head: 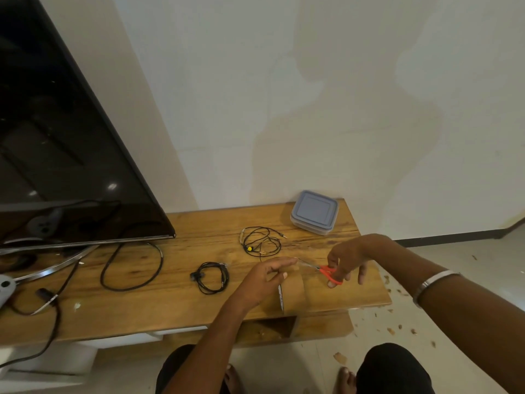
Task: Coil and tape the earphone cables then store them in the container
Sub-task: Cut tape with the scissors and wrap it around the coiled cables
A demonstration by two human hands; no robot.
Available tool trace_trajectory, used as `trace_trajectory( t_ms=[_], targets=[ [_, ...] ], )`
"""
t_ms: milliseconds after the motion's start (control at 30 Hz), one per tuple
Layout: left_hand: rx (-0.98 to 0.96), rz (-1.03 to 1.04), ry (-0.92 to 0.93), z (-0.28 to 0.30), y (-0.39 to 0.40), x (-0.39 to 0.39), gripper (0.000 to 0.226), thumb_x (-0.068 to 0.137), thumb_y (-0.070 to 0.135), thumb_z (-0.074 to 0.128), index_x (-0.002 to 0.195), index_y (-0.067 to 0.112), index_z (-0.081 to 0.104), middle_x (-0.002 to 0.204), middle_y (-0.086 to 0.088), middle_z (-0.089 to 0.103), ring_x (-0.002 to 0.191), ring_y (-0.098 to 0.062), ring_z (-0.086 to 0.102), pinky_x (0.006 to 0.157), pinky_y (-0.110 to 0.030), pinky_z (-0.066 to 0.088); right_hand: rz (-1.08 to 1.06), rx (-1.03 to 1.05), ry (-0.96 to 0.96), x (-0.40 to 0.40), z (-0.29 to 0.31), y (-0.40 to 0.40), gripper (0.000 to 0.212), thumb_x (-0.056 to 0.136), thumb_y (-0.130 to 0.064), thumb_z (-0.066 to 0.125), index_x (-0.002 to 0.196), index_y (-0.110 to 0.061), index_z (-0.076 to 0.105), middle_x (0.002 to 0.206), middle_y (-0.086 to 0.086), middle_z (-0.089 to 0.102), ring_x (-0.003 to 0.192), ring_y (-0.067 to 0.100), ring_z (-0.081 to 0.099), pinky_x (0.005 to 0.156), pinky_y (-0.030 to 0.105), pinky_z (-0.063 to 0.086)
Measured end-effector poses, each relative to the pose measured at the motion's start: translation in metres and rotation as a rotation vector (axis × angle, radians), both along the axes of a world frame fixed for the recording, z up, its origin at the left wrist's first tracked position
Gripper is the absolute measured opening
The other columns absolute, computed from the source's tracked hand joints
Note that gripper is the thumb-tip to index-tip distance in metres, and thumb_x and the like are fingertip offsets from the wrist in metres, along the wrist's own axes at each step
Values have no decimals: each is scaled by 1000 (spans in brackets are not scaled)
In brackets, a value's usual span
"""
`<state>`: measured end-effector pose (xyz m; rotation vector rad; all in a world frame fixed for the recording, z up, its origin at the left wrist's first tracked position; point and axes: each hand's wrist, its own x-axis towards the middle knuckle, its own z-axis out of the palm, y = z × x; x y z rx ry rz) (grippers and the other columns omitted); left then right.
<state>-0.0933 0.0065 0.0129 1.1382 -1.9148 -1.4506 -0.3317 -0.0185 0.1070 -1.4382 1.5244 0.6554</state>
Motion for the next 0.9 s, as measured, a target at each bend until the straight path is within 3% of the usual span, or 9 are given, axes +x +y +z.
trace_trajectory(
  t_ms=[133,333,633,900],
  targets=[
    [-1,4,9,-1,0,1,43,95,5,52,130,28,60,134,20,57,129,7,44,107,-12,34,72,5,62,2,0,-6,57,71,-48,78,111,-15,54,111,15,62,100,24,62,83,40,58],
    [-9,-20,13,2,1,-1,42,94,1,52,129,24,60,131,19,57,125,11,45,102,-5,33,94,-8,50,8,0,-10,58,72,-46,77,114,-15,53,112,13,61,104,22,62,84,40,58],
    [11,-36,2,4,2,-1,42,94,4,53,129,27,60,131,19,58,126,8,46,102,-5,33,167,-70,34,9,-5,-16,46,75,-43,76,105,-19,52,102,7,60,92,19,60,81,36,59],
    [13,-35,-32,5,1,0,42,94,7,54,127,32,61,132,20,57,126,9,45,104,-6,32,240,-143,4,11,-12,-22,36,77,-42,74,97,-19,55,114,13,61,87,17,59,67,26,57]
  ],
)
